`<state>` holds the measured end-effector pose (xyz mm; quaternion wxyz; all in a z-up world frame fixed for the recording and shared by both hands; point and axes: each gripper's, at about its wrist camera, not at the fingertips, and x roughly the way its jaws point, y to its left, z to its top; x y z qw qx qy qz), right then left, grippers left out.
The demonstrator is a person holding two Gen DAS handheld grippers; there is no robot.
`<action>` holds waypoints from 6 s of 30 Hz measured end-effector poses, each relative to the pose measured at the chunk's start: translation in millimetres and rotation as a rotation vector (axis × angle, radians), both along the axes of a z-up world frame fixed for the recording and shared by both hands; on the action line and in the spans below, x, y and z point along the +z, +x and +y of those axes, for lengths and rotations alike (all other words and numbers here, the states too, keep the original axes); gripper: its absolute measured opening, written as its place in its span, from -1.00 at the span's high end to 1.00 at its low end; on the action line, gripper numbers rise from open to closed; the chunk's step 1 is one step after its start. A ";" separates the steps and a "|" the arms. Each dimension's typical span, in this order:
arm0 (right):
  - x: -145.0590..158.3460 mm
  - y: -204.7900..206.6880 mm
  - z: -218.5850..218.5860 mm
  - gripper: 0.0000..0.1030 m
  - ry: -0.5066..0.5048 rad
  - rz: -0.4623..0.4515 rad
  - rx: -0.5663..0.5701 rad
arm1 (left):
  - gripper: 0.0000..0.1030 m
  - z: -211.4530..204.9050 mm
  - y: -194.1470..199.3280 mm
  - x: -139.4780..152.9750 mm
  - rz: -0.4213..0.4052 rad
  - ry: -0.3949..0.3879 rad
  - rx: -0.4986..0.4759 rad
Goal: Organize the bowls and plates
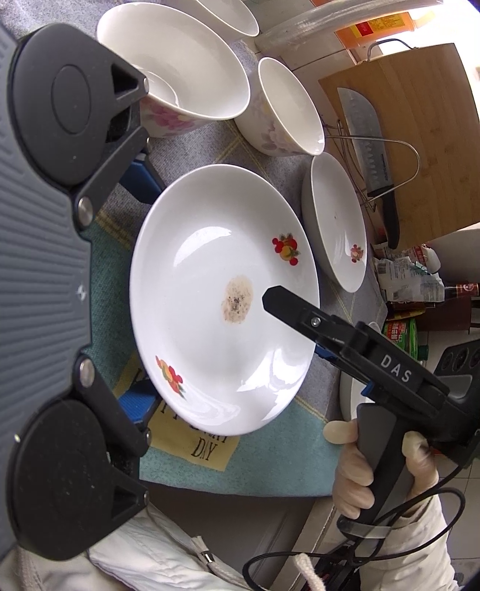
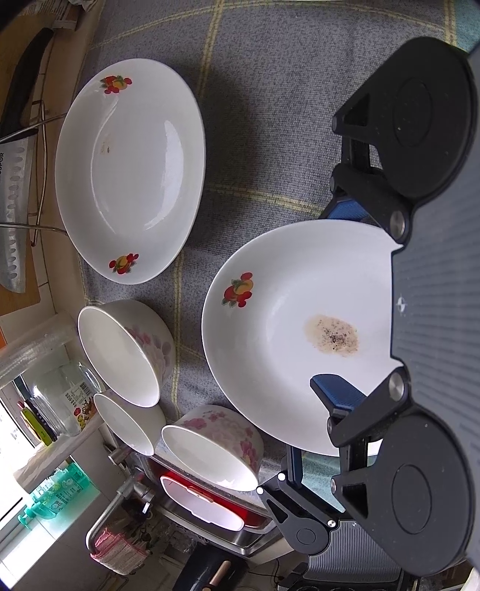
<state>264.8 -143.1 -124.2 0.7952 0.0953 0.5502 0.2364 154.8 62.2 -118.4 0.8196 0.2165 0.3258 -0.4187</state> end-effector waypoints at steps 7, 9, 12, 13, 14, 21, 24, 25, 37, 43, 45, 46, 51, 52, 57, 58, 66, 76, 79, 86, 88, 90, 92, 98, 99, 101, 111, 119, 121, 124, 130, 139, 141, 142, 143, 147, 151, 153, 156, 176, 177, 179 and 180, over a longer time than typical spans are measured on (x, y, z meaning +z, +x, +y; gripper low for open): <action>-0.6 -1.8 -1.9 -0.69 0.005 -0.012 0.024 | -0.96 -0.3 -3.8 -0.6 -0.013 0.001 0.005; -1.5 1.0 -5.4 -0.69 0.028 -0.019 0.029 | -0.96 -0.7 -4.0 -0.7 -0.019 0.001 0.008; -2.0 6.0 -7.9 -0.69 0.039 -0.033 0.038 | -0.97 -1.1 -5.4 -0.5 -0.029 0.005 0.011; -2.0 7.8 -8.3 -0.69 0.040 -0.041 0.039 | -0.96 -1.3 -6.1 -0.7 -0.031 0.007 0.011; -2.5 10.2 -8.9 -0.69 0.046 -0.043 0.038 | -0.96 -1.4 -7.1 -0.8 -0.032 0.008 0.011; -1.9 13.8 -3.9 -0.61 0.032 -0.040 0.059 | -0.96 -3.2 -8.1 -0.2 -0.034 0.014 0.020; -0.7 15.0 -7.7 -0.60 0.052 -0.021 0.045 | -0.96 -4.3 -7.8 1.7 -0.032 0.019 0.023; -0.3 15.1 -8.4 -0.60 0.055 -0.017 0.043 | -0.96 -4.1 -7.0 2.4 -0.029 0.017 0.024; 11.7 7.8 -16.1 -0.61 0.039 -0.046 0.029 | -0.95 -9.3 -5.2 12.4 -0.036 0.011 0.007; 19.2 4.3 -31.7 -0.61 0.051 -0.058 0.000 | -0.95 -21.2 -1.3 20.6 -0.029 0.002 -0.011; 22.8 2.9 -39.3 -0.61 0.050 -0.064 -0.012 | -0.95 -28.1 0.4 23.7 -0.031 0.000 -0.021; 24.3 2.2 -43.3 -0.61 0.050 -0.067 -0.017 | -0.95 -31.8 1.2 24.9 -0.031 0.000 -0.027; 33.0 -2.5 -69.2 -0.61 0.054 -0.088 -0.052 | -0.95 -54.1 4.2 29.1 -0.036 0.002 -0.057; 34.4 -3.3 -73.5 -0.61 0.052 -0.092 -0.056 | -0.95 -59.3 5.6 29.8 -0.035 0.000 -0.062; 41.9 -8.0 -105.2 -0.61 0.042 -0.111 -0.093 | -0.95 -81.1 19.2 34.3 -0.032 -0.007 -0.092; 43.1 -9.1 -111.9 -0.61 0.040 -0.113 -0.100 | -0.95 -85.4 22.9 35.2 -0.028 -0.010 -0.097; 49.6 -16.1 -166.9 -0.61 0.030 -0.130 -0.170 | -0.95 -126.9 44.5 37.1 -0.019 -0.020 -0.146; 50.1 -20.3 -226.5 -0.61 0.018 -0.139 -0.236 | -0.95 -180.9 56.3 32.9 -0.013 -0.012 -0.207; 48.6 -21.3 -240.7 -0.61 0.016 -0.137 -0.254 | -0.95 -195.1 58.7 31.1 -0.010 -0.008 -0.222; 42.9 -19.8 -266.8 -0.61 0.014 -0.131 -0.288 | -0.95 -221.8 68.4 23.0 0.013 0.002 -0.244; 40.4 -18.5 -272.1 -0.61 0.013 -0.126 -0.296 | -0.95 -228.2 70.9 20.5 0.022 0.001 -0.249; 37.7 -17.2 -278.4 -0.61 0.012 -0.123 -0.307 | -0.95 -234.4 72.1 19.5 0.017 0.006 -0.255; 34.9 -15.3 -283.6 -0.61 0.015 -0.115 -0.317 | -0.95 -238.7 73.6 18.4 0.022 0.007 -0.258; 28.8 -12.0 -292.2 -0.61 0.015 -0.105 -0.319 | -0.95 -247.7 77.4 14.8 0.037 0.024 -0.259; 28.0 -11.3 -293.0 -0.61 0.014 -0.104 -0.319 | -0.95 -248.8 77.8 14.3 0.041 0.025 -0.258; 26.7 -10.2 -294.3 -0.61 0.012 -0.101 -0.319 | -0.95 -250.5 78.8 13.7 0.048 0.026 -0.257; 24.3 -10.3 -300.7 -0.62 0.003 -0.084 -0.321 | -0.95 -256.9 87.8 9.3 0.087 0.028 -0.232; 29.7 -17.2 -303.6 -0.66 0.002 -0.089 -0.329 | -0.95 -261.5 88.3 6.7 0.064 0.046 -0.254; 31.0 -18.8 -304.1 -0.67 0.002 -0.089 -0.332 | -0.95 -261.2 87.4 7.5 0.058 0.042 -0.265; 33.7 -21.8 -304.2 -0.67 -0.008 -0.091 -0.335 | -0.96 -260.5 84.2 9.7 0.049 0.028 -0.290; 35.4 -27.6 -300.3 -0.73 -0.026 -0.084 -0.330 | -0.97 -259.8 81.8 12.5 0.041 0.019 -0.291; 36.0 -39.3 -287.7 -0.95 -0.106 -0.082 -0.329 | -0.98 -244.4 79.1 21.4 0.028 -0.027 -0.241; 38.1 -42.8 -287.0 -0.97 -0.104 -0.093 -0.334 | -0.98 -239.8 76.3 23.0 0.018 -0.033 -0.230; 40.3 -44.6 -285.7 -1.00 -0.107 -0.104 -0.332 | -0.98 -237.7 74.8 23.8 0.014 -0.036 -0.224; 43.4 -46.4 -282.8 -1.00 -0.121 -0.120 -0.330 | -0.98 -235.2 73.0 24.8 0.009 -0.040 -0.215; 52.8 -52.6 -265.3 -1.00 -0.206 -0.196 -0.299 | -0.98 -226.2 65.3 29.3 -0.021 -0.044 -0.170; 58.0 -57.6 -240.5 -1.00 -0.319 -0.289 -0.231 | -0.99 -218.3 59.0 34.5 -0.052 -0.034 -0.080; 59.1 -59.6 -229.8 -1.00 -0.350 -0.325 -0.195 | -0.99 -213.6 57.4 36.9 -0.054 -0.033 -0.026; 59.4 -61.3 -219.0 -1.00 -0.352 -0.353 -0.160 | -0.99 -206.5 53.0 39.7 -0.057 -0.030 0.049; 60.5 -53.5 -107.1 -1.00 -0.386 -0.426 -0.212 | -0.99 -91.4 75.2 59.5 -0.077 -0.021 0.348; 59.6 -53.2 -99.6 -1.00 -0.389 -0.428 -0.212 | -0.99 -84.2 78.7 60.7 -0.075 -0.031 0.353; 57.1 -52.4 -85.7 -1.00 -0.402 -0.430 -0.207 | -0.99 -74.6 84.2 61.9 -0.076 -0.037 0.358; 56.1 -52.1 -79.4 -1.00 -0.410 -0.431 -0.202 | -0.99 -70.7 86.6 61.8 -0.074 -0.032 0.359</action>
